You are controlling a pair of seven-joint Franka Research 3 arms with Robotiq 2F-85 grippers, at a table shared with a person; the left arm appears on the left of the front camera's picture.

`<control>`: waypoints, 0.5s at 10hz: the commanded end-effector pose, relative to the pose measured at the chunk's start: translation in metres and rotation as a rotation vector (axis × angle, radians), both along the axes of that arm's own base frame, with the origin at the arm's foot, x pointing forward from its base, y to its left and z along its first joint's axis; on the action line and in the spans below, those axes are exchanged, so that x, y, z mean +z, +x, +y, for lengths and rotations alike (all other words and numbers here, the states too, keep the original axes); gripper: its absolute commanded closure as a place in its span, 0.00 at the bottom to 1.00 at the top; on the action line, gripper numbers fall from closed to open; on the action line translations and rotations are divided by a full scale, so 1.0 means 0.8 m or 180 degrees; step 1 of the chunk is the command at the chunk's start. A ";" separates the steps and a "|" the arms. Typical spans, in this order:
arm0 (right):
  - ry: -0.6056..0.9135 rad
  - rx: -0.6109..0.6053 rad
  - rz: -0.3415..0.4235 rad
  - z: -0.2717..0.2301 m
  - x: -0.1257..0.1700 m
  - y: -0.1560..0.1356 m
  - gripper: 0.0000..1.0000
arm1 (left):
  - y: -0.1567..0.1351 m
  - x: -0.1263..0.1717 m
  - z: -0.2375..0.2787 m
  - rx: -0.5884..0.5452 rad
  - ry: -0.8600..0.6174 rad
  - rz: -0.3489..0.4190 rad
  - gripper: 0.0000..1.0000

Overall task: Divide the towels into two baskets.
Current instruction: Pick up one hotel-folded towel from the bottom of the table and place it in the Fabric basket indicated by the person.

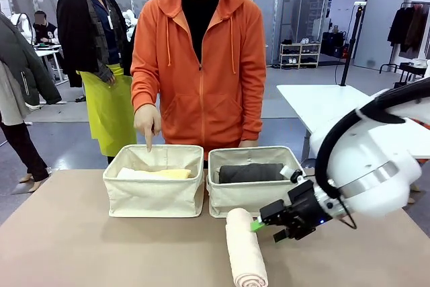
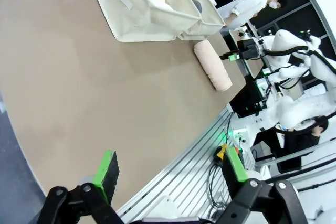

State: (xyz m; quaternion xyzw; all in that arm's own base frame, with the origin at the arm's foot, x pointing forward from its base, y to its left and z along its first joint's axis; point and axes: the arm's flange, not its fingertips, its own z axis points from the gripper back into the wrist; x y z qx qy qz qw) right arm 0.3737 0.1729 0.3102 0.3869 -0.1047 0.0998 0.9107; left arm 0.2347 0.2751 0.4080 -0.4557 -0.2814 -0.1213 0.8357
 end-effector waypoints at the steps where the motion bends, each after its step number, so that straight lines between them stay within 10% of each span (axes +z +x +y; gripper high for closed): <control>1: -0.0073 -0.0159 -0.0057 0.000 -0.023 -0.088 0.00 | -0.003 0.003 0.001 0.0009 0.0003 -0.0030 0.00; 5: -0.0115 -0.0137 -0.0049 0.030 -0.035 -0.091 0.00 | -0.003 0.003 0.001 0.0009 0.0003 -0.0030 0.00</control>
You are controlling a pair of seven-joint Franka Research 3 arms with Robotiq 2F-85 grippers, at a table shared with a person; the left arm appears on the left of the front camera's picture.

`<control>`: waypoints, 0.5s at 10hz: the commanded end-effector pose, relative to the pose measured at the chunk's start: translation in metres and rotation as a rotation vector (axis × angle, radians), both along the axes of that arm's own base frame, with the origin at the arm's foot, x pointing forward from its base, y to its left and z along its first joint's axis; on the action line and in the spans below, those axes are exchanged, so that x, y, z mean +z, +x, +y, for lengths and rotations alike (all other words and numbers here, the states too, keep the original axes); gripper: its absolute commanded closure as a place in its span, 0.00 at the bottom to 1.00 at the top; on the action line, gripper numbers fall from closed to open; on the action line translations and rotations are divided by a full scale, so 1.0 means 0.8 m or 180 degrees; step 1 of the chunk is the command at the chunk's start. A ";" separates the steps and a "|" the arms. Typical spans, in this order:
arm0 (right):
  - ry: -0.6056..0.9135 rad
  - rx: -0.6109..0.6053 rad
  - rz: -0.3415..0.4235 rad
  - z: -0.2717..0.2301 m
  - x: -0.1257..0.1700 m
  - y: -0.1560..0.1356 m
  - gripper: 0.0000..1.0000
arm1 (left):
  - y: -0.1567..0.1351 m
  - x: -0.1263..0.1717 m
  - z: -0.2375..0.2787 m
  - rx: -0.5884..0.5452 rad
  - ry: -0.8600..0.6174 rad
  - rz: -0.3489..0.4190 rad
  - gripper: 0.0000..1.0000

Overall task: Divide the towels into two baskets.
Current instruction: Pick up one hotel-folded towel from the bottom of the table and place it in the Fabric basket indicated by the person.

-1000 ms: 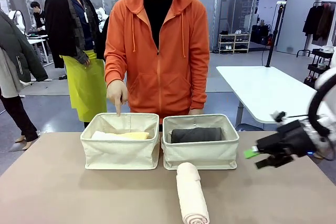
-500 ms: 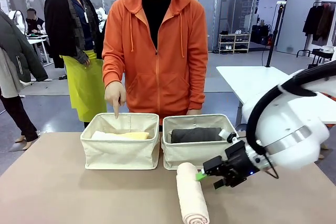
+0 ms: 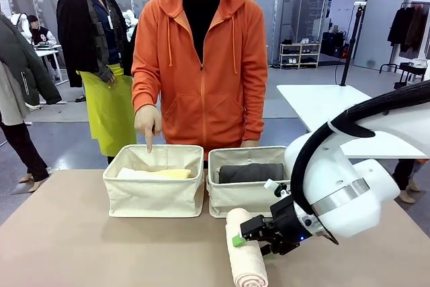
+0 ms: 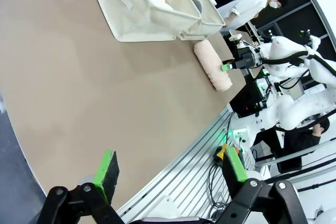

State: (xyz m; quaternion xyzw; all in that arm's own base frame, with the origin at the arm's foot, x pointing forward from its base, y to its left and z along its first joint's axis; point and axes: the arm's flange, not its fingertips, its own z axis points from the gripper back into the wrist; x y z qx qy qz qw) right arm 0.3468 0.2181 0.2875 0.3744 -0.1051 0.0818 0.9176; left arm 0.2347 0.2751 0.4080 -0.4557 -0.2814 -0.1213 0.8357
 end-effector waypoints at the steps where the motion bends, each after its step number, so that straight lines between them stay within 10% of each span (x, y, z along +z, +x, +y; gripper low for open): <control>1: -0.0019 -0.0002 -0.0049 -0.024 -0.010 -0.058 0.00 | -0.003 0.003 0.001 0.0009 0.0003 -0.0030 0.00; 5: 0.0010 0.0054 -0.0065 -0.022 -0.010 -0.058 0.40 | -0.003 0.003 0.001 0.0009 0.0003 -0.0030 0.00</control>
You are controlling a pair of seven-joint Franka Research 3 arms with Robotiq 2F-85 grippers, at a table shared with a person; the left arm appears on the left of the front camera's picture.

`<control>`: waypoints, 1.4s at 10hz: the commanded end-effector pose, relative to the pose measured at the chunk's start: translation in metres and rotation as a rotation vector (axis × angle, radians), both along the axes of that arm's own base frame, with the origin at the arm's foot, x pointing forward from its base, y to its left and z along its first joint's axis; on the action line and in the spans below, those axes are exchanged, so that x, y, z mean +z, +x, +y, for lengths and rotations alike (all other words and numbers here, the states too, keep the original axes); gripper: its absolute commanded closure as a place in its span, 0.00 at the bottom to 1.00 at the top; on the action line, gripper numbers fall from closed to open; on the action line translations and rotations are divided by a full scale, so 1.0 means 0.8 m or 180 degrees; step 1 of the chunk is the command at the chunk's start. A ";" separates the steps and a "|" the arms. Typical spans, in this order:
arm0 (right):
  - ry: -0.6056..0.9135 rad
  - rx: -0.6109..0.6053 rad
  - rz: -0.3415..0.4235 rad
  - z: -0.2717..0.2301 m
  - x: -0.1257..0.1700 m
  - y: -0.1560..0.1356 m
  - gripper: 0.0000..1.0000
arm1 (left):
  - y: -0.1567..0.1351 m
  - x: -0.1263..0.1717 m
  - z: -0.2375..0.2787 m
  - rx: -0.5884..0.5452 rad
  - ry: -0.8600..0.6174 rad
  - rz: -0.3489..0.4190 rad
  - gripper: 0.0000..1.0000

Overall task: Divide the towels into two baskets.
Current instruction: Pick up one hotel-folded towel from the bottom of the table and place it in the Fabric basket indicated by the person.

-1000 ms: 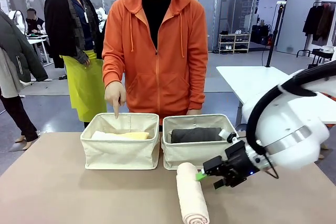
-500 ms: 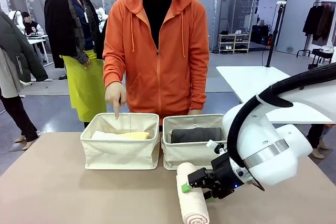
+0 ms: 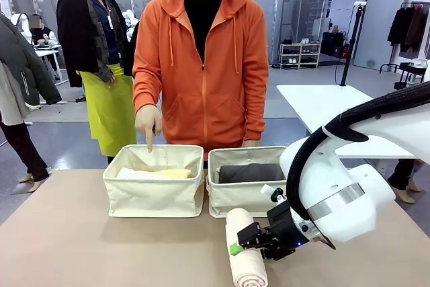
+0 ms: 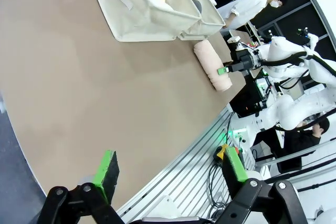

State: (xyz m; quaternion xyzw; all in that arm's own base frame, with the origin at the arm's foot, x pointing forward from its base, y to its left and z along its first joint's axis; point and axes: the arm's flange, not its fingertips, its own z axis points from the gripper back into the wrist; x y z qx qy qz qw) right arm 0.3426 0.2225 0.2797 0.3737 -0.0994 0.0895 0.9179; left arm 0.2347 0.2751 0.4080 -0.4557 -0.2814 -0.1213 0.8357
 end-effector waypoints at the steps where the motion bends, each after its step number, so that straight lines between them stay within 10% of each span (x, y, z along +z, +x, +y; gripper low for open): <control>1: 0.0028 -0.0005 -0.0074 -0.027 -0.001 -0.053 0.43 | -0.003 0.003 0.001 0.0009 0.0003 -0.0030 0.00; 4: -0.0007 0.0282 -0.0087 -0.031 0.003 -0.059 0.67 | -0.003 0.003 0.001 0.0009 0.0003 -0.0030 0.00; 5: 0.0012 -0.0011 -0.0003 0.000 0.000 0.000 0.67 | -0.003 0.003 0.001 0.0009 0.0003 -0.0030 0.00; 10: 0.0014 0.0037 -0.0030 0.000 0.001 0.001 0.63 | -0.003 0.003 0.001 0.0009 0.0003 -0.0030 0.00; 14: -0.0690 0.0715 -0.0391 0.031 0.093 -0.022 0.64 | -0.003 0.003 0.001 0.0009 0.0003 -0.0030 0.00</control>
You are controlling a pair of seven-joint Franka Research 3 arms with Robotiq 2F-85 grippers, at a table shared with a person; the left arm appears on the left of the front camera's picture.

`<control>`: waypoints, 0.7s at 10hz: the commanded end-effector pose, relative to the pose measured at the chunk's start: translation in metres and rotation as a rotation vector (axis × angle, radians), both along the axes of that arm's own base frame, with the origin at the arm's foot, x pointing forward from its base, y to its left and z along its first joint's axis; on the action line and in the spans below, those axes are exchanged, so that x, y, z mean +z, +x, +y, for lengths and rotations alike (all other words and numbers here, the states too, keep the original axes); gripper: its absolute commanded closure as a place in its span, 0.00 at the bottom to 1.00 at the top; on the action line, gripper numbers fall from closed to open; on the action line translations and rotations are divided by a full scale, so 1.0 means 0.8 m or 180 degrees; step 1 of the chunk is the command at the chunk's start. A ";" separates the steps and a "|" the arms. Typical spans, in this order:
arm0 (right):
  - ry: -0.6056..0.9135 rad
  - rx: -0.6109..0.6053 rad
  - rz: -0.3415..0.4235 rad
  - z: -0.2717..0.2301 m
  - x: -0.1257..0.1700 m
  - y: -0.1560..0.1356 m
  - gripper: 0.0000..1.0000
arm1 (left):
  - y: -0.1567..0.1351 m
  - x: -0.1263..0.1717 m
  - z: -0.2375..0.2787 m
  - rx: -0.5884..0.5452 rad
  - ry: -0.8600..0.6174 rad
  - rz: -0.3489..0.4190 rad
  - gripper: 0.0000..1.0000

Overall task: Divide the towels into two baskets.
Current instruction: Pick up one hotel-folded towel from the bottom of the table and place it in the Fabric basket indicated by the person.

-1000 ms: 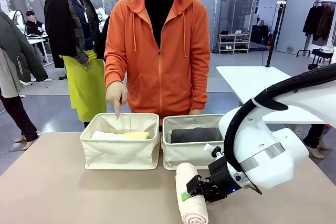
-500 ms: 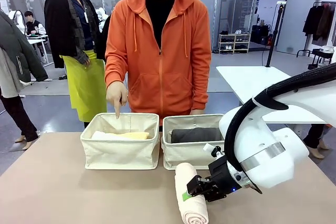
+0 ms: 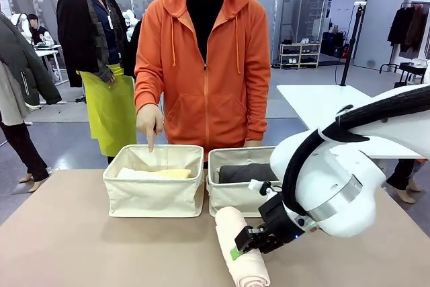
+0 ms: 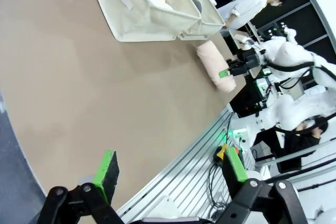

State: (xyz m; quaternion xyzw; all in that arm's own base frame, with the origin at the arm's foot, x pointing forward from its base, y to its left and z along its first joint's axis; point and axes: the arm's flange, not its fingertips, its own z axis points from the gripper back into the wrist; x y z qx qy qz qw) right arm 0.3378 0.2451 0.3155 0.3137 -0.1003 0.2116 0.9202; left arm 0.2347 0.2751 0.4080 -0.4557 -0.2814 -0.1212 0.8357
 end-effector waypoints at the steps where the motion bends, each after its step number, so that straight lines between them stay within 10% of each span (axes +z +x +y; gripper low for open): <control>1: -0.0394 0.0132 -0.0218 0.014 0.074 -0.020 0.64 | -0.003 0.003 0.001 0.0008 0.0003 -0.0030 0.00; 7: -0.2222 0.1719 -0.0745 0.086 0.187 -0.015 0.64 | -0.003 0.003 0.001 0.0008 0.0003 -0.0030 0.00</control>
